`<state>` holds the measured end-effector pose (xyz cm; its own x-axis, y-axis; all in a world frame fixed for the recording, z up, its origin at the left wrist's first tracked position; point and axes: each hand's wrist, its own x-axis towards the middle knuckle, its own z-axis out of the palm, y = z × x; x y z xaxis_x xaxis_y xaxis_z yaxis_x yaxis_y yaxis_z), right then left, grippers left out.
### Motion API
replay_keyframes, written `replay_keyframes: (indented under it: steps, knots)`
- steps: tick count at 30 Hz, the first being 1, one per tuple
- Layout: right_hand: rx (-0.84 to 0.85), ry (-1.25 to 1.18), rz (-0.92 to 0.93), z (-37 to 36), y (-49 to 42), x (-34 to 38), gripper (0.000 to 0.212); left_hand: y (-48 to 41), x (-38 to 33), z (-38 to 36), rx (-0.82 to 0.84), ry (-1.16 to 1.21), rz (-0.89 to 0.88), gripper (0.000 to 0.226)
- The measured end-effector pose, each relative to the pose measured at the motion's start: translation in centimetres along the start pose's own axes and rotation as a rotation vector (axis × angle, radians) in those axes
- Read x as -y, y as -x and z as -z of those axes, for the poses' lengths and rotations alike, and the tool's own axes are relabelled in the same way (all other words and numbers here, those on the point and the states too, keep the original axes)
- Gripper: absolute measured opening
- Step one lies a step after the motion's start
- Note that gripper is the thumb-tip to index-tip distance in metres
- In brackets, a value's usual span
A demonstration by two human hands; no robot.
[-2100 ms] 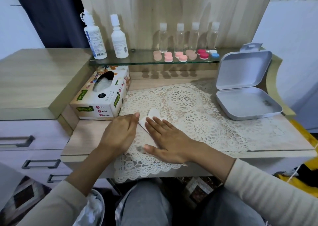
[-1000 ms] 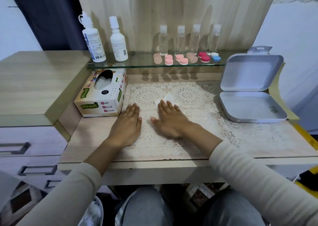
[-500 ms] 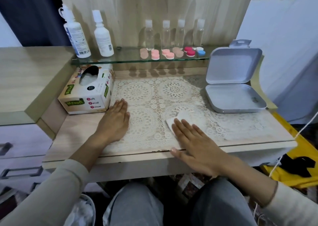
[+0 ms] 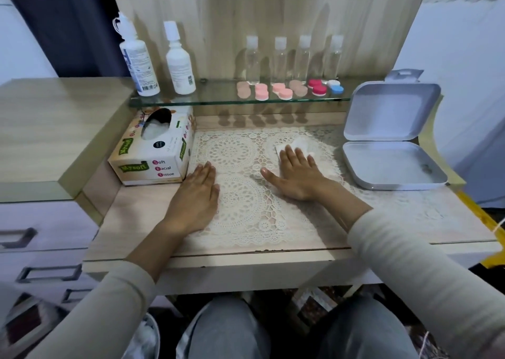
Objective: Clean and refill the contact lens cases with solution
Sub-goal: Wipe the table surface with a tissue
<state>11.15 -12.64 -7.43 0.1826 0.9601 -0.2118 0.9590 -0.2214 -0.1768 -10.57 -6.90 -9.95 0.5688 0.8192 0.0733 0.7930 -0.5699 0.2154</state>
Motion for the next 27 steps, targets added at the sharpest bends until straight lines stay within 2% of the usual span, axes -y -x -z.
replay_keyframes:
  steps: [5, 10, 16, 20, 25, 27]
  knots:
    - [0.025, 0.025, 0.090, -0.7, 0.6, 3.4, 0.100, 0.0, -0.1, 0.1, 0.001, -0.012, 0.005, 0.051]
    - [0.066, 0.041, 0.286, -1.7, 5.1, 5.9, 0.108, 0.2, -0.2, 0.3, 0.000, -0.025, 0.000, 0.052]
    - [0.054, 0.061, 0.466, -3.1, 10.4, 5.2, 0.102, 0.2, -0.3, 0.4, -0.009, 0.004, 0.009, 0.052]
    - [0.031, 0.069, 0.420, -3.3, 12.7, 2.0, 0.093, 0.4, -0.5, 0.6, -0.063, 0.081, -0.003, 0.051]
    - [0.001, 0.074, 0.189, -2.3, 11.3, -2.8, 0.108, 0.8, -0.5, 0.7, -0.119, 0.150, -0.017, 0.048]
    - [-0.010, 0.049, 0.129, -1.7, 9.4, -3.4, 0.104, 0.8, -0.5, 0.7, -0.119, 0.158, -0.015, 0.048]
